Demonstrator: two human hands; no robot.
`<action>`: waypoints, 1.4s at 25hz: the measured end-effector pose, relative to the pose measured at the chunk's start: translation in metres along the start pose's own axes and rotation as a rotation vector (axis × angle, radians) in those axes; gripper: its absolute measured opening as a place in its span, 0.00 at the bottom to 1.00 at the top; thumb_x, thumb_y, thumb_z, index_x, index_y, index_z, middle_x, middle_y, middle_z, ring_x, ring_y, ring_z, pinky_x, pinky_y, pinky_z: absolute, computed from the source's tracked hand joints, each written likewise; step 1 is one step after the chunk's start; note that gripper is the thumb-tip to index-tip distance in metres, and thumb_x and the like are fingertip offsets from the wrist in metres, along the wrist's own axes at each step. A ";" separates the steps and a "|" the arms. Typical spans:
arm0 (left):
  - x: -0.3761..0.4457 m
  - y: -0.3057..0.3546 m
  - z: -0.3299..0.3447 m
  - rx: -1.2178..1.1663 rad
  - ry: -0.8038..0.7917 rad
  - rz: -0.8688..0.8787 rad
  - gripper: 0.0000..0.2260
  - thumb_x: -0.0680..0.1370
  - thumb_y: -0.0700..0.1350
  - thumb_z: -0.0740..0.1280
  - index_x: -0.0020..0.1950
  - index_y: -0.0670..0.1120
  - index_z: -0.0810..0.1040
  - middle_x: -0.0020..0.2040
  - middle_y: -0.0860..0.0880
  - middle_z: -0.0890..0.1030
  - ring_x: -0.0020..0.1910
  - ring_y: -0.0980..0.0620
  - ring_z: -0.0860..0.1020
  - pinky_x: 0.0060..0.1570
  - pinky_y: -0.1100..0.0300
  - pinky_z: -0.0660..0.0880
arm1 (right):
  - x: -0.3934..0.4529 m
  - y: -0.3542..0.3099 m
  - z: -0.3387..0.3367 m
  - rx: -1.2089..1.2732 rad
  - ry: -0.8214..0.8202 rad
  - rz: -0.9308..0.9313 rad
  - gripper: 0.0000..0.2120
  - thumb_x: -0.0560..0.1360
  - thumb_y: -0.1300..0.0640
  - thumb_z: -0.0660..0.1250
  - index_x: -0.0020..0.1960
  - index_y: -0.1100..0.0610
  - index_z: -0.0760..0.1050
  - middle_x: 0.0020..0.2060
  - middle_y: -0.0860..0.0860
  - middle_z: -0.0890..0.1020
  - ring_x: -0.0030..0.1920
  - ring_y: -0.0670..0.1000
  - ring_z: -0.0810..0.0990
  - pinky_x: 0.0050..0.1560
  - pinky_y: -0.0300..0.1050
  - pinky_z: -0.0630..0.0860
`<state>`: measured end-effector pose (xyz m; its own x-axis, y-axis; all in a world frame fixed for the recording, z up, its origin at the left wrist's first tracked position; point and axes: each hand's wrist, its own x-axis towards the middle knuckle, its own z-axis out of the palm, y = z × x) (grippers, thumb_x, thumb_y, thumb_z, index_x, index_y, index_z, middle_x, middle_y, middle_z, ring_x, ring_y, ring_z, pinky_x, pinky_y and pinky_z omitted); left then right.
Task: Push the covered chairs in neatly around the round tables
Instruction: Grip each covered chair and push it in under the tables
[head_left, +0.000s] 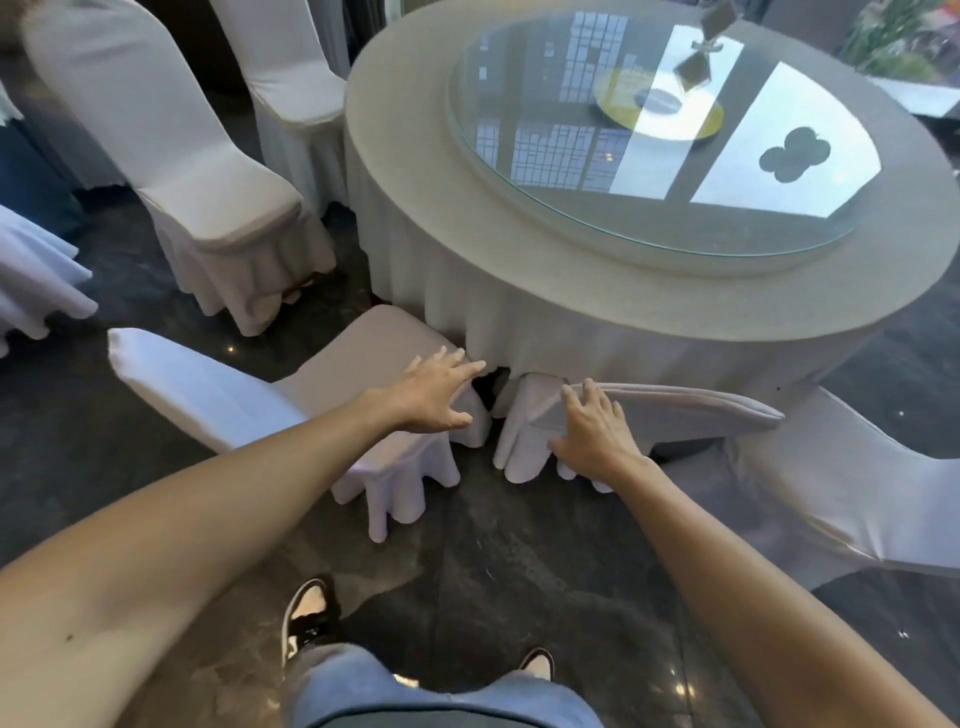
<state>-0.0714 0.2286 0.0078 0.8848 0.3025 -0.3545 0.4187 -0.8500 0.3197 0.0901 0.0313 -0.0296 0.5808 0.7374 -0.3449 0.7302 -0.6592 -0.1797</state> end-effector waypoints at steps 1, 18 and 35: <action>-0.009 -0.026 -0.007 0.007 0.020 0.006 0.36 0.77 0.54 0.68 0.80 0.53 0.53 0.80 0.44 0.53 0.79 0.43 0.50 0.76 0.40 0.50 | 0.007 -0.031 0.004 0.012 0.011 -0.004 0.39 0.74 0.48 0.65 0.79 0.56 0.51 0.78 0.64 0.49 0.77 0.63 0.51 0.75 0.60 0.53; -0.123 -0.413 -0.038 0.155 -0.121 0.014 0.51 0.64 0.76 0.64 0.80 0.56 0.49 0.80 0.46 0.54 0.79 0.42 0.48 0.74 0.36 0.43 | 0.053 -0.431 0.081 0.414 -0.053 0.007 0.43 0.74 0.34 0.64 0.79 0.50 0.47 0.80 0.51 0.51 0.78 0.56 0.55 0.75 0.56 0.59; -0.053 -0.394 -0.026 0.177 -0.018 0.024 0.26 0.71 0.37 0.64 0.65 0.58 0.78 0.60 0.52 0.83 0.60 0.49 0.78 0.74 0.49 0.58 | 0.090 -0.397 0.094 0.207 -0.100 0.083 0.19 0.67 0.59 0.64 0.58 0.50 0.77 0.47 0.55 0.83 0.48 0.60 0.81 0.46 0.50 0.77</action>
<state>-0.2777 0.5585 -0.0761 0.8897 0.2748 -0.3645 0.3534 -0.9201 0.1690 -0.1813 0.3459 -0.0761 0.5893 0.6683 -0.4539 0.5862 -0.7404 -0.3289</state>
